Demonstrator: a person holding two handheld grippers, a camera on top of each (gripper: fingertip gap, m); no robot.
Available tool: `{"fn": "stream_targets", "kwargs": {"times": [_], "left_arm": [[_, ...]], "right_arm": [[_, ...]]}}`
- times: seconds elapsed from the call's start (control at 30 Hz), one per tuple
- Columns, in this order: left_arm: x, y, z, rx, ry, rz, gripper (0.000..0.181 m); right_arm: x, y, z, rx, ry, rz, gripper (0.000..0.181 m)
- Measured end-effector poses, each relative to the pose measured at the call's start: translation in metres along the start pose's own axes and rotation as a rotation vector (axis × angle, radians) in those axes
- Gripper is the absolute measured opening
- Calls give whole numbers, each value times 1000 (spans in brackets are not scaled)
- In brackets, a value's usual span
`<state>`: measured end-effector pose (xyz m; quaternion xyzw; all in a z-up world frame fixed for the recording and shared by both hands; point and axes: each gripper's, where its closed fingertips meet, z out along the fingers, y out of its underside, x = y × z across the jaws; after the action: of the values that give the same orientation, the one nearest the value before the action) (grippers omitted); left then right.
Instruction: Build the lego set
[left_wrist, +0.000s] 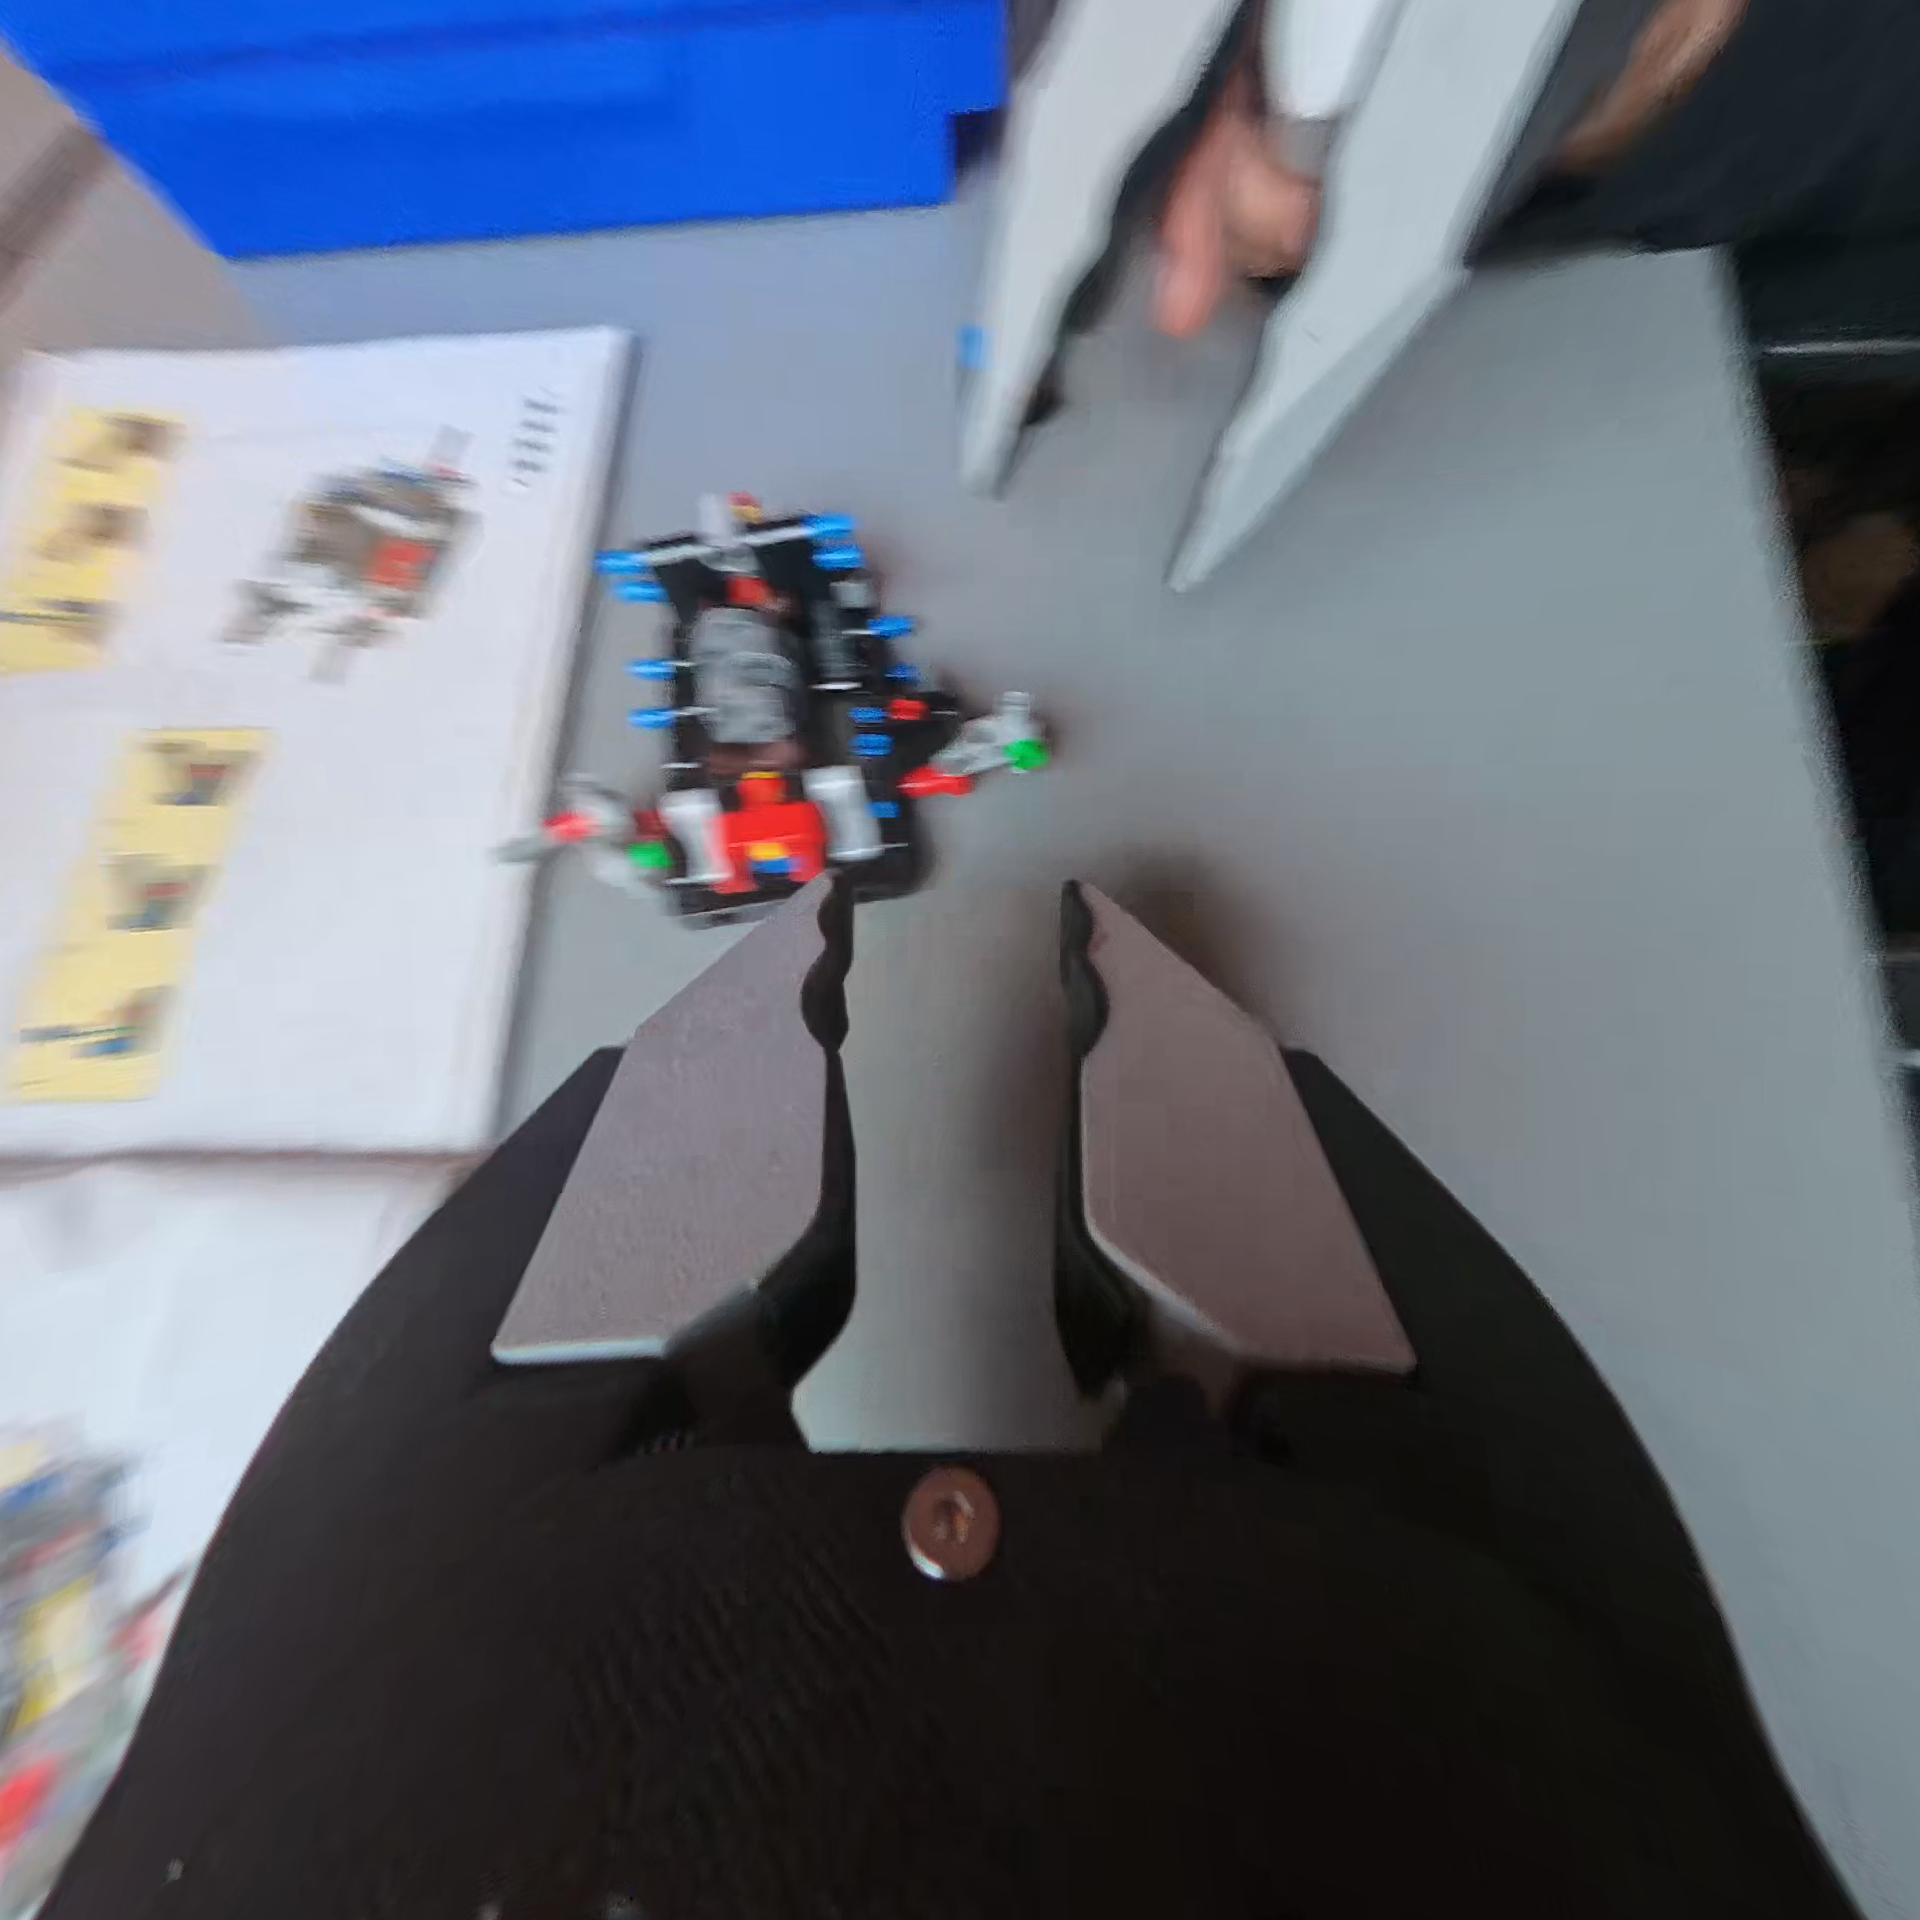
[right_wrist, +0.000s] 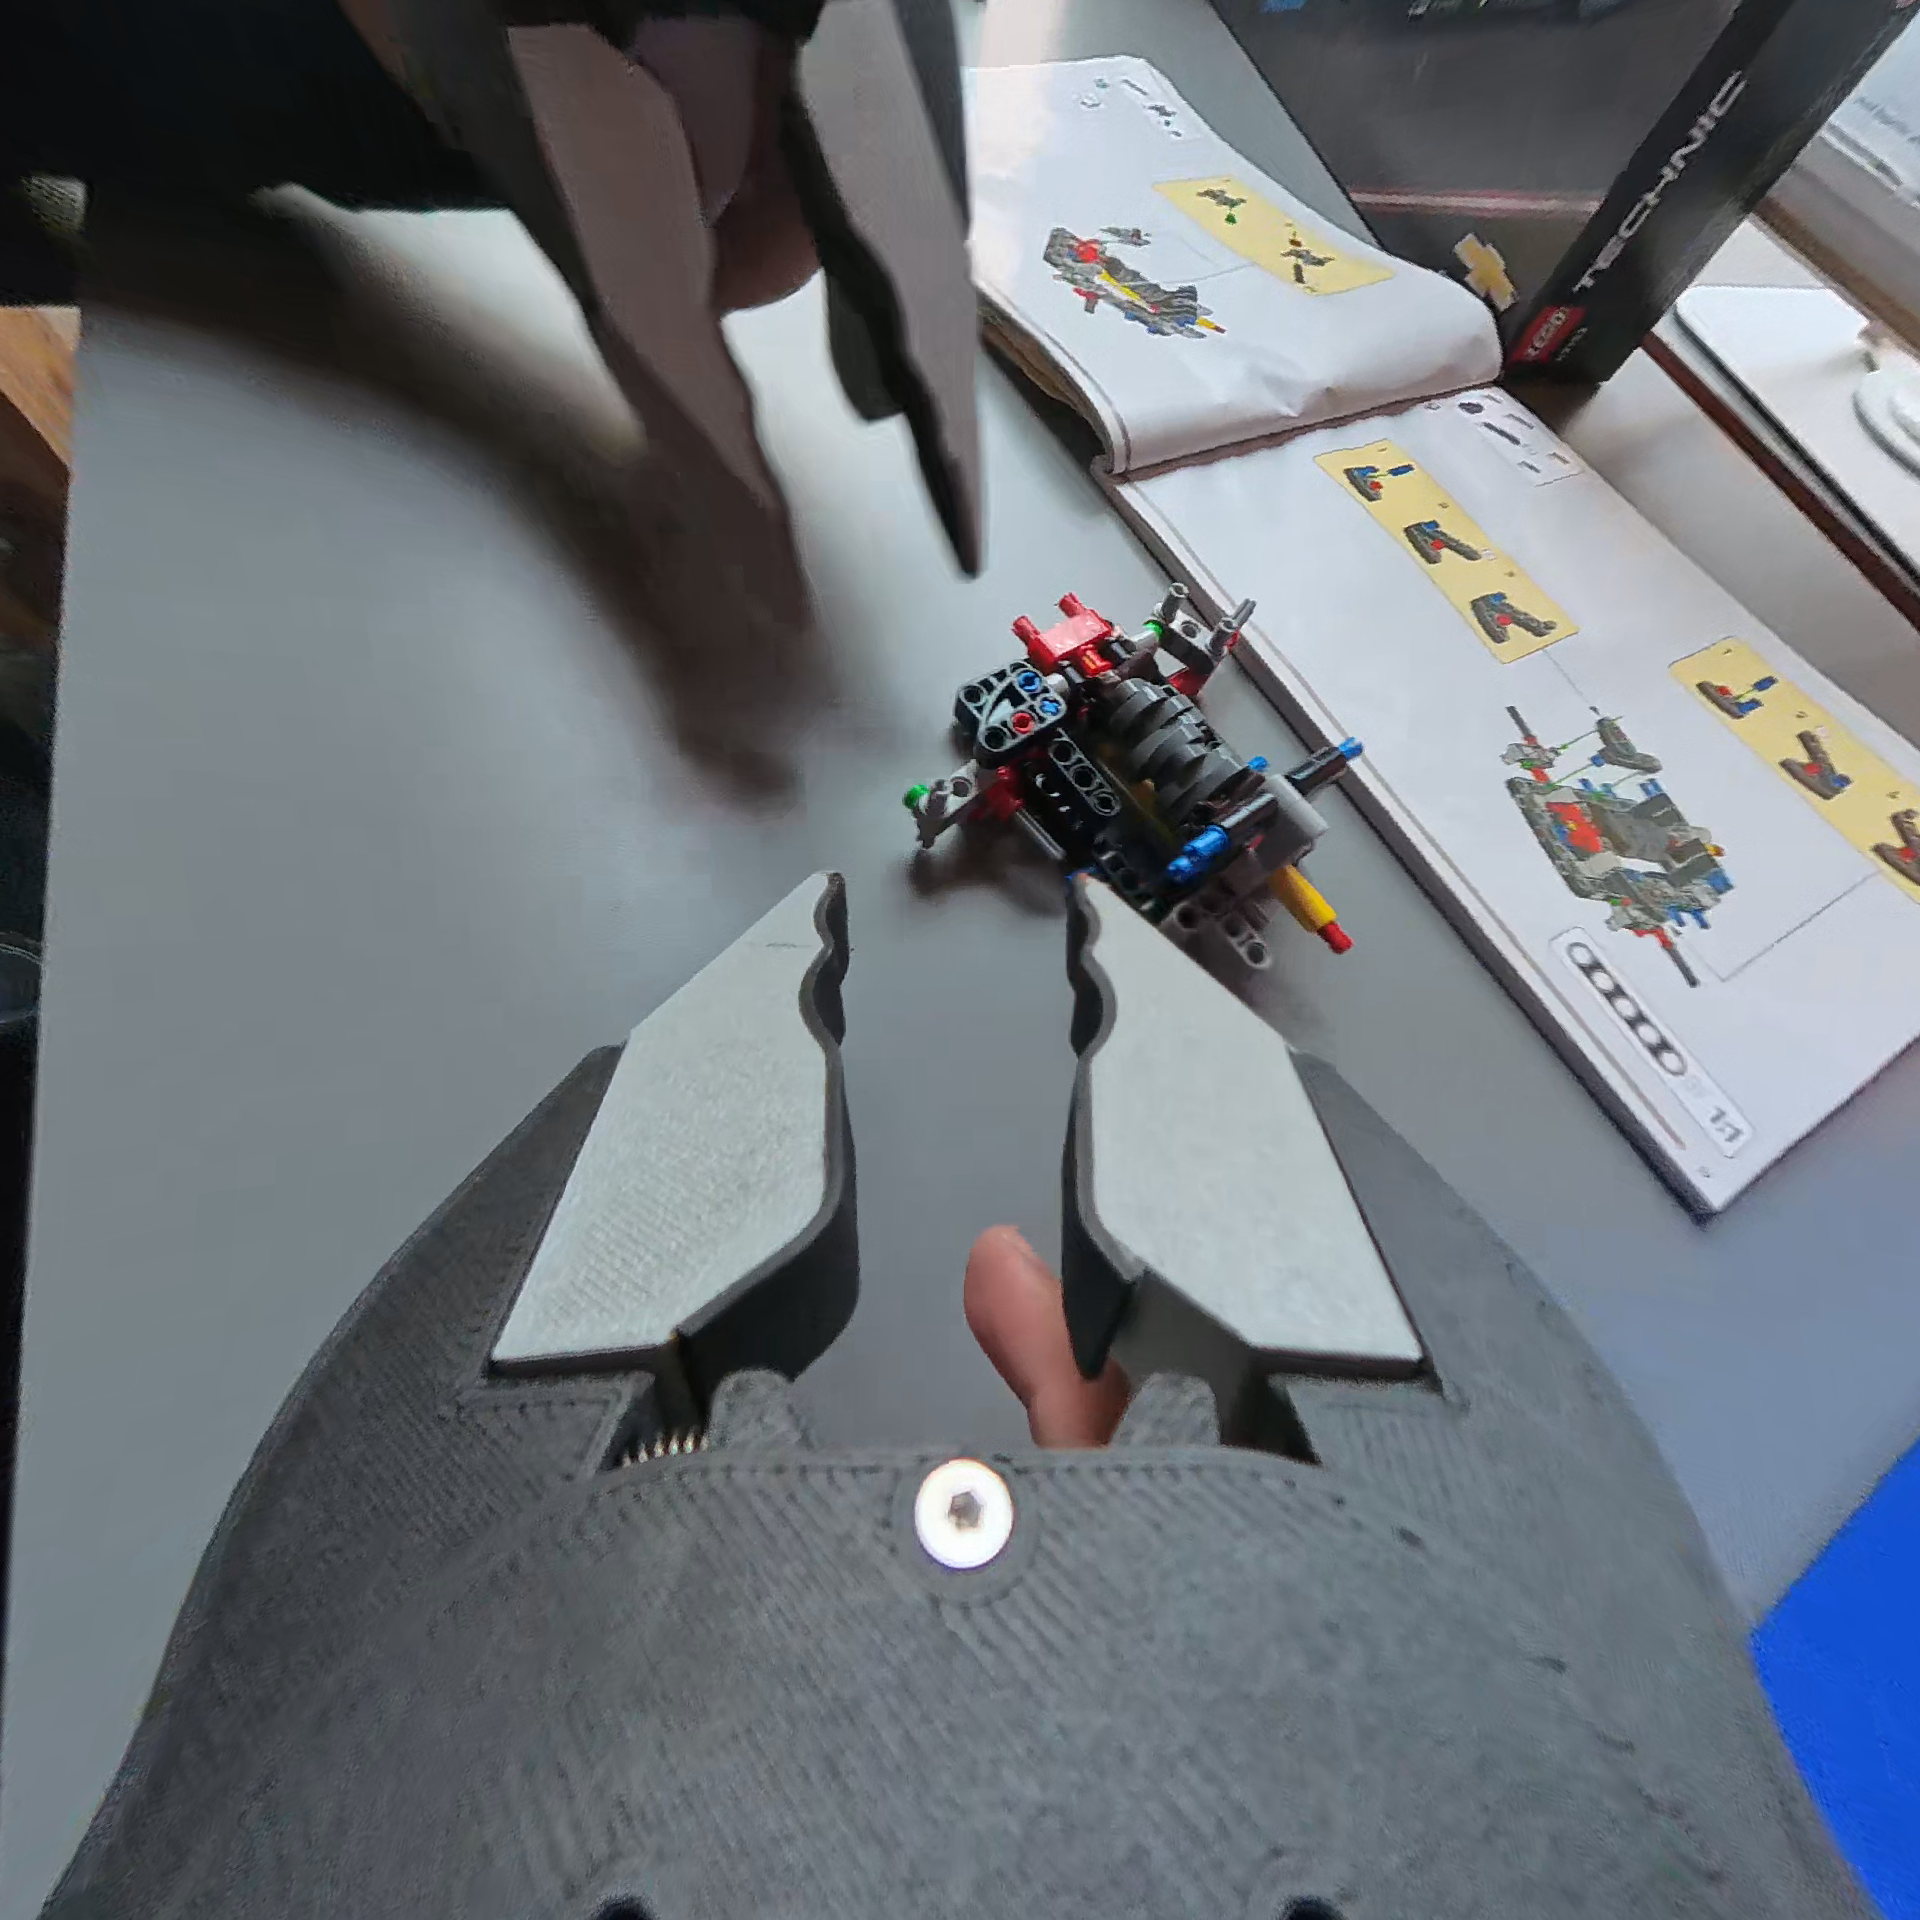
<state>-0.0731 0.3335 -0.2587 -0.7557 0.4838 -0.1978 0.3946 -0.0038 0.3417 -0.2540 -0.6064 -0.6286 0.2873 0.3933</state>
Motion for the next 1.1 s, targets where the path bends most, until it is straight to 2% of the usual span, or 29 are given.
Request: {"fn": "stream_targets", "kwargs": {"times": [0.07, 0.1, 0.13, 0.23, 0.3, 0.4, 0.5, 0.53, 0.57, 0.63, 0.77, 0.83, 0.93, 1.1], "left_arm": [[-43, -1, -9, -22, -218, 96, 38], [-51, -1, -8, -39, -229, 115, 42], [-51, 2, -2, -66, -192, 122, 43], [-50, 7, 18, -105, -143, 156, 43], [-42, 14, 27, -132, -88, 169, 34], [-29, 14, 31, -122, -53, 200, 30], [-2, 6, 32, -86, 66, 163, 30], [7, 2, 32, -67, 101, 157, 30], [8, 1, 33, -68, 93, 166, 29], [-5, 2, 32, -101, 4, 205, 29], [-14, -16, 25, -39, -84, 307, 34], [-9, -23, 27, -26, -62, 354, 34], [-13, -14, 40, -97, -37, 358, 35], [-8, -13, 48, -82, 21, 340, 26]], "right_arm": [[-3, 2, 9, -43, 7, 31, 38], [-1, 3, 15, -71, 30, 38, 44], [1, 2, 21, -84, 49, 38, 50], [3, -4, 34, -96, 67, 57, 48], [4, -6, 38, -111, 71, 49, 41], [13, -9, 36, -146, 96, 28, 17], [20, -6, 33, -211, 68, 49, 29], [17, -7, 32, -217, 37, 35, 24], [12, -5, 31, -242, -2, 3, 17], [16, 4, 25, -327, 12, -84, 28], [13, 7, 9, -363, -45, -173, 25], [15, 9, 9, -367, -75, -210, 19], [14, 11, 14, -385, -120, -233, 16], [11, 12, 18, -423, -162, -255, 14]]}}
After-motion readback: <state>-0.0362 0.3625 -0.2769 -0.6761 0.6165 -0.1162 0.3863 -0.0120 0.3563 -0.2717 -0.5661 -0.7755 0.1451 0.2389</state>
